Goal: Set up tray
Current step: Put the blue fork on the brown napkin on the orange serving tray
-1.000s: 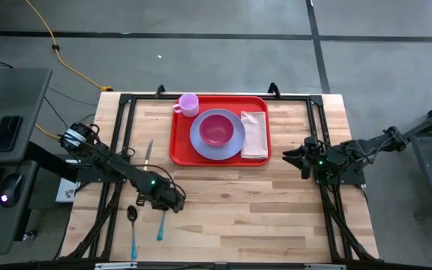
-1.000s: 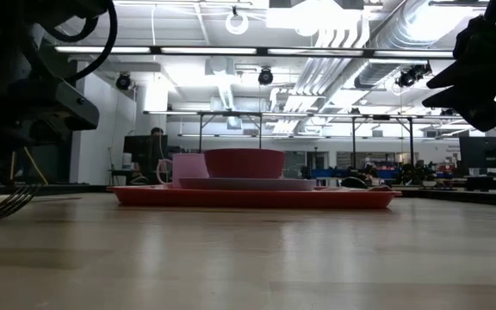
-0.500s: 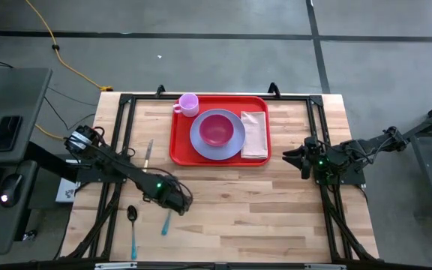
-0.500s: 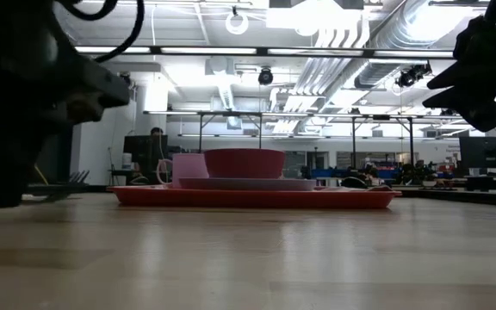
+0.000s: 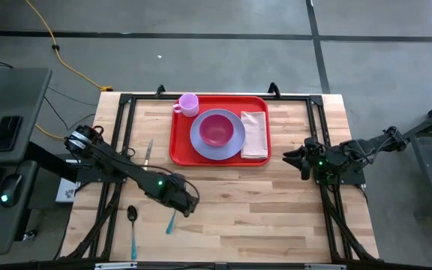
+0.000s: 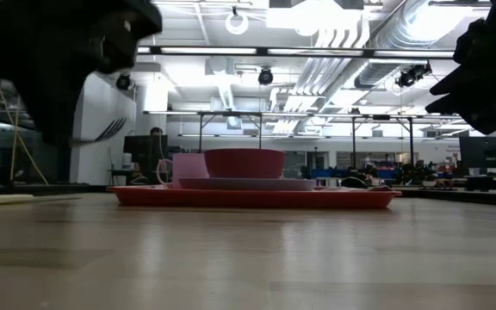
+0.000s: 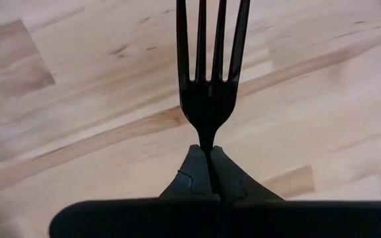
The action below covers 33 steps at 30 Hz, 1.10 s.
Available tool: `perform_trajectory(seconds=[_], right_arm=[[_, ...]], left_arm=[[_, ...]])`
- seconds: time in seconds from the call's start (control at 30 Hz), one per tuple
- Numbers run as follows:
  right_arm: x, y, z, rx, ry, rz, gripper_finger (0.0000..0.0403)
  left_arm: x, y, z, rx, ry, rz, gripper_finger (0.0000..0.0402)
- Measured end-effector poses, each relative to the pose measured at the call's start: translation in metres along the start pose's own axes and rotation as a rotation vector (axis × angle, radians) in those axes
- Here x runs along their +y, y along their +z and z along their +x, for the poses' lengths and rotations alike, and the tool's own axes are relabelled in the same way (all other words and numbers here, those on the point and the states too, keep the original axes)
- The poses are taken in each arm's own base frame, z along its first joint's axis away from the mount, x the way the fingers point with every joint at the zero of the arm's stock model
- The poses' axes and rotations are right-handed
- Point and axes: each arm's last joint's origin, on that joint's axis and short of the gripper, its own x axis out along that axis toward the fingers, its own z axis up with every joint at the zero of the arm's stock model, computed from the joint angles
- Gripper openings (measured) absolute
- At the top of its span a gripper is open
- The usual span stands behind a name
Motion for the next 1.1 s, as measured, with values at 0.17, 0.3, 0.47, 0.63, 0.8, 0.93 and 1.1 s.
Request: perform_trajectory(seconds=[0.17, 0.3, 0.47, 0.63, 0.8, 0.93, 1.1], right_arm=[[0.0, 0.0, 0.0, 0.01, 0.01, 0.0, 0.0123], [0.001, -0.001, 0.0, 0.023, 0.024, 0.0, 0.0123], [0.001, -0.001, 0.0, 0.048, 0.049, 0.0, 0.0123], [0.002, -0.002, 0.0, 0.07, 0.072, 0.0, 0.0123], [0.003, -0.002, 0.0, 0.083, 0.086, 0.001, 0.0123], [0.003, -0.002, 0.0, 0.084, 0.097, 0.004, 0.0123], [0.006, -0.002, 0.001, 0.103, 0.126, 0.01, 0.0123]], left_arm=[[-0.014, 0.008, -0.019, -0.028, -0.05, 0.027, 0.001], [-0.026, 0.025, -0.034, -0.063, -0.108, 0.035, 0.001], [-0.039, 0.054, -0.051, -0.121, -0.173, 0.011, 0.001], [-0.054, 0.08, -0.071, -0.19, -0.28, -0.016, 0.001], [-0.079, 0.102, -0.081, -0.245, -0.335, 0.004, 0.001], [-0.105, 0.119, -0.083, -0.275, -0.358, 0.051, 0.001], [-0.128, 0.14, -0.085, -0.297, -0.365, 0.096, 0.001]])
